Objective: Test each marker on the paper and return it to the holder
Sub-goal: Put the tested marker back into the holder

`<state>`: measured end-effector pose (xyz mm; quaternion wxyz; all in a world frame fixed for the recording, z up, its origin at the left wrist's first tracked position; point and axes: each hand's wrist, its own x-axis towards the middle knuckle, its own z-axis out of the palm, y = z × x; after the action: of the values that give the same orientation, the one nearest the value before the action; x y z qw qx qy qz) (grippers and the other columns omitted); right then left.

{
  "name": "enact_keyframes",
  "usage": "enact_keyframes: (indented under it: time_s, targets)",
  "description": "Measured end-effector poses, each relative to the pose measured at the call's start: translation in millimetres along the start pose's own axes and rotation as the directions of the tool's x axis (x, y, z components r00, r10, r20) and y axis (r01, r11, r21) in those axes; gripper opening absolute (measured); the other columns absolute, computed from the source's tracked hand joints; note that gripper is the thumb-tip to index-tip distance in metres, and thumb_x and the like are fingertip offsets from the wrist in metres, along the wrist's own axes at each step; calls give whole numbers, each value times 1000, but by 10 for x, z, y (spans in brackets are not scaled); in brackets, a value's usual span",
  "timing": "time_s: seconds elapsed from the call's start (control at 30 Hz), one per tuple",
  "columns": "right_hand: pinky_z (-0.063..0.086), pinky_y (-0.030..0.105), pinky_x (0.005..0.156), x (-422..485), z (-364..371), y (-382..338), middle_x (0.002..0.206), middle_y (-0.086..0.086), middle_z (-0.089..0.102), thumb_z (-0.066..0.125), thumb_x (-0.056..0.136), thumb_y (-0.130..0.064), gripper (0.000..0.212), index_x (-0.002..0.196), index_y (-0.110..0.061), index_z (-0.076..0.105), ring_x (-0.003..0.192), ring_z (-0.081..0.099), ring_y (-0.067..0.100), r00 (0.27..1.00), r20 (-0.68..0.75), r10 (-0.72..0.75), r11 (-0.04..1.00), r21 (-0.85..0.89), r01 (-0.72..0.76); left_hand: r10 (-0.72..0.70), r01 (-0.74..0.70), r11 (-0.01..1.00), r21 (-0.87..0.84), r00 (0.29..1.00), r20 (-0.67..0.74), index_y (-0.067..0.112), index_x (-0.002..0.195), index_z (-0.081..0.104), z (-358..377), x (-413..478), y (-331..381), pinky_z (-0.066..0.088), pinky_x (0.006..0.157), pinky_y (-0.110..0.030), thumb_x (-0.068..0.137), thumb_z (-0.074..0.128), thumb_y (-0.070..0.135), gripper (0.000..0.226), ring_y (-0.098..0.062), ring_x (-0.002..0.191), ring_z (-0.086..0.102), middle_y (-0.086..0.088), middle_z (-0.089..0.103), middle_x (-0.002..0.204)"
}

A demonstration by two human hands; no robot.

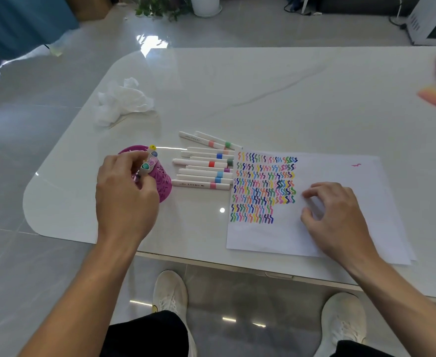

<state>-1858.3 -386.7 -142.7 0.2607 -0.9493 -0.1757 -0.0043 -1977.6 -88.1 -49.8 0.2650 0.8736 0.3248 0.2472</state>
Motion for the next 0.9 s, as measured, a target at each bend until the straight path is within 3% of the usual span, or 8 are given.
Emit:
enact_keyframes:
  time_s: [0.13,0.2,0.3,0.4,0.5,0.63,0.77,0.9]
  targets:
    - [33,26,97,3,-1,8,121,6,65,71,82,-6,27,108,-12,72,115,54,29,1000,0,-2,1000,-5,2,81,-80,997,14,996,-43,15,125,63,-1,-56,83,38,85,-4,87,60,1,40,-19,110,55,-2,56,118]
    - [33,25,96,3,-3,5,120,6,64,71,83,-6,27,109,-12,72,115,53,28,1000,5,-3,1000,-10,3,157,-157,988,7,986,-54,14,126,63,16,-94,150,35,84,2,87,62,1,41,-17,110,55,-5,58,120]
    - [33,24,95,3,-6,4,120,6,65,71,82,-6,27,108,-12,71,114,54,28,1000,3,-7,1000,-10,7,267,-267,964,-3,963,-18,14,127,62,104,-181,241,44,96,-18,88,63,2,40,-19,116,54,-5,59,122]
    - [32,23,95,3,-8,6,120,5,64,70,82,-6,27,108,-13,71,115,53,28,1000,1,-4,1000,-6,4,375,-374,927,25,927,-31,13,124,63,218,-243,287,42,102,-35,88,63,1,38,-23,116,53,-6,61,119]
    - [32,23,96,4,-3,15,119,4,64,71,82,-7,27,108,-14,71,114,54,27,1000,1,-11,1000,-9,11,441,-439,897,54,897,-29,11,122,63,312,-272,314,42,98,-38,86,64,0,38,-23,110,53,-8,62,117]
    - [33,23,97,-1,-12,22,119,5,64,70,82,-6,27,108,-13,71,115,54,27,1000,3,-14,1000,-9,14,508,-512,859,18,857,88,11,118,66,458,-343,353,46,89,-36,85,64,-1,34,-21,105,55,-4,65,113]
    - [31,20,96,-9,-22,19,119,5,64,71,82,-6,27,108,-13,71,114,53,26,1000,4,-18,1000,-11,18,466,-495,868,43,842,270,17,113,68,612,-318,292,54,84,-43,89,65,6,27,-21,103,60,1,67,111]
    - [33,22,99,-3,-30,12,121,2,63,70,84,-9,27,111,-14,71,116,52,23,1000,13,-18,1000,-10,18,389,-465,877,123,837,385,18,120,65,750,-293,237,53,84,-37,96,59,15,25,-20,110,58,2,65,122]
